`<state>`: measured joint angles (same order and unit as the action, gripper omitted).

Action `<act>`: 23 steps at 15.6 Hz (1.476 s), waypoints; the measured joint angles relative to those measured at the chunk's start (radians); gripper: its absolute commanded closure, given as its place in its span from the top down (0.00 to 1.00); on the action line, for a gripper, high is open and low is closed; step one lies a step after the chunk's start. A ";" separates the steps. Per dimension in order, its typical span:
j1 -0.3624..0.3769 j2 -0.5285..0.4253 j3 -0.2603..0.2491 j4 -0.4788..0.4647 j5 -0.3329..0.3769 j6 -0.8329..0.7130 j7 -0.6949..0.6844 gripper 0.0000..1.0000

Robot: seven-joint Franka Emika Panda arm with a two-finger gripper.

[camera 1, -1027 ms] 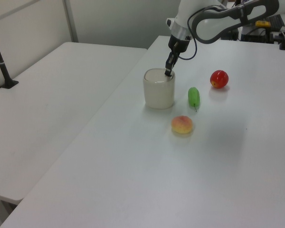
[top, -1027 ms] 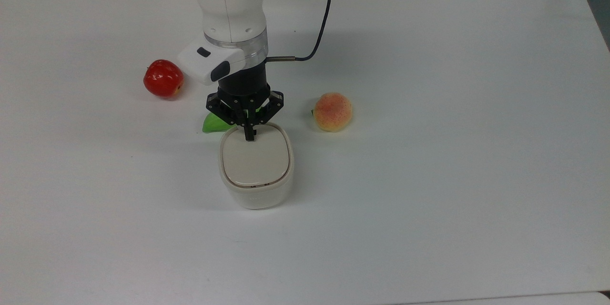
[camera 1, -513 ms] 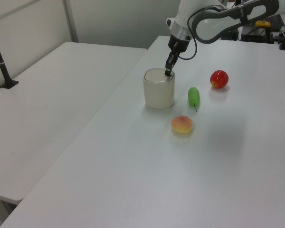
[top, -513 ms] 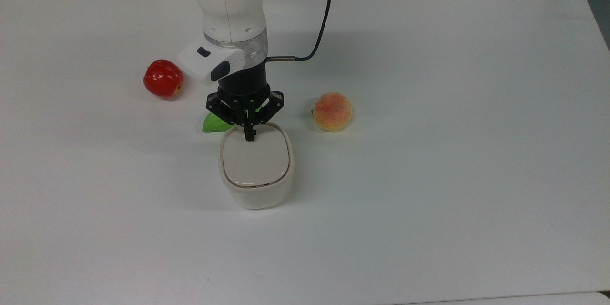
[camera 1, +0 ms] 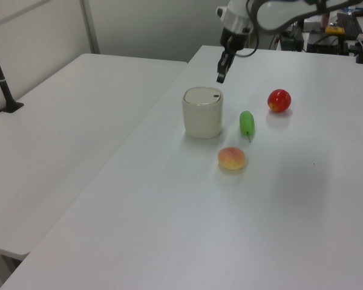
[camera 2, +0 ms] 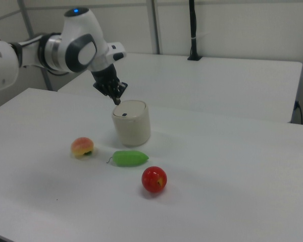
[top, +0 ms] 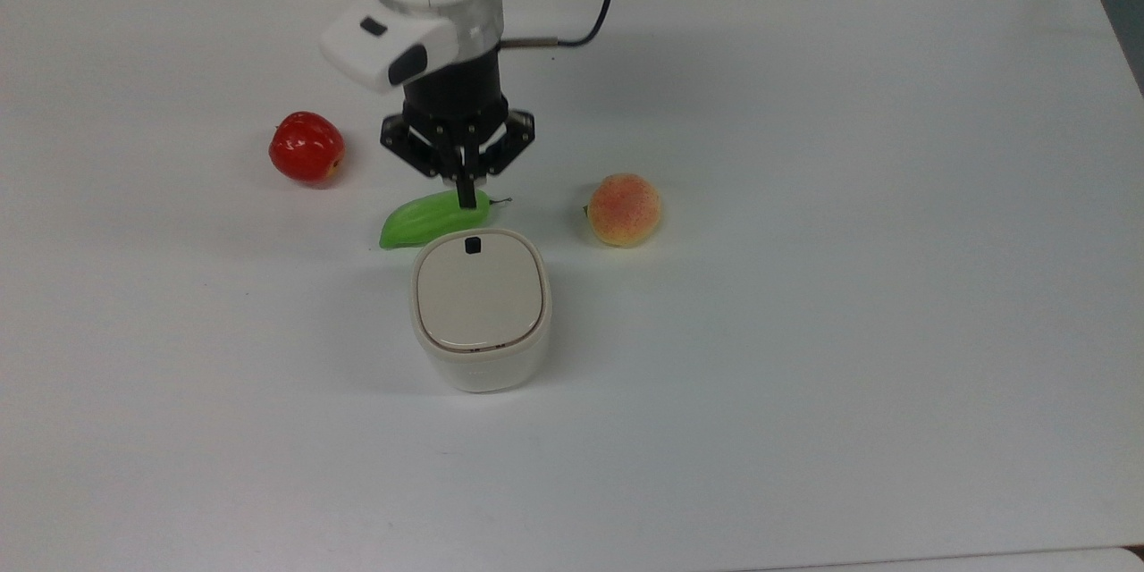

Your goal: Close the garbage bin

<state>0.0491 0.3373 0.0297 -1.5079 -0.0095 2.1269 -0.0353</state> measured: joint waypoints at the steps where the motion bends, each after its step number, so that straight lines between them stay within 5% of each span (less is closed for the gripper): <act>1: 0.000 -0.024 0.000 0.000 0.000 -0.047 0.000 0.00; 10: 0.000 -0.219 0.000 -0.006 -0.087 -0.494 0.000 0.00; 12: -0.002 -0.262 0.000 -0.031 -0.088 -0.515 0.000 0.18; 14: -0.009 -0.300 -0.001 -0.059 -0.089 -0.517 0.000 0.75; 15: -0.013 -0.310 -0.002 -0.068 -0.089 -0.517 0.000 0.89; 17: -0.024 -0.319 -0.003 -0.080 -0.089 -0.517 0.000 1.00; 23: -0.037 -0.319 -0.003 -0.087 -0.090 -0.518 0.000 1.00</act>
<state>0.0118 0.0184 0.0264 -1.5947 -0.0996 1.6094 -0.0350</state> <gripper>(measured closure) 0.216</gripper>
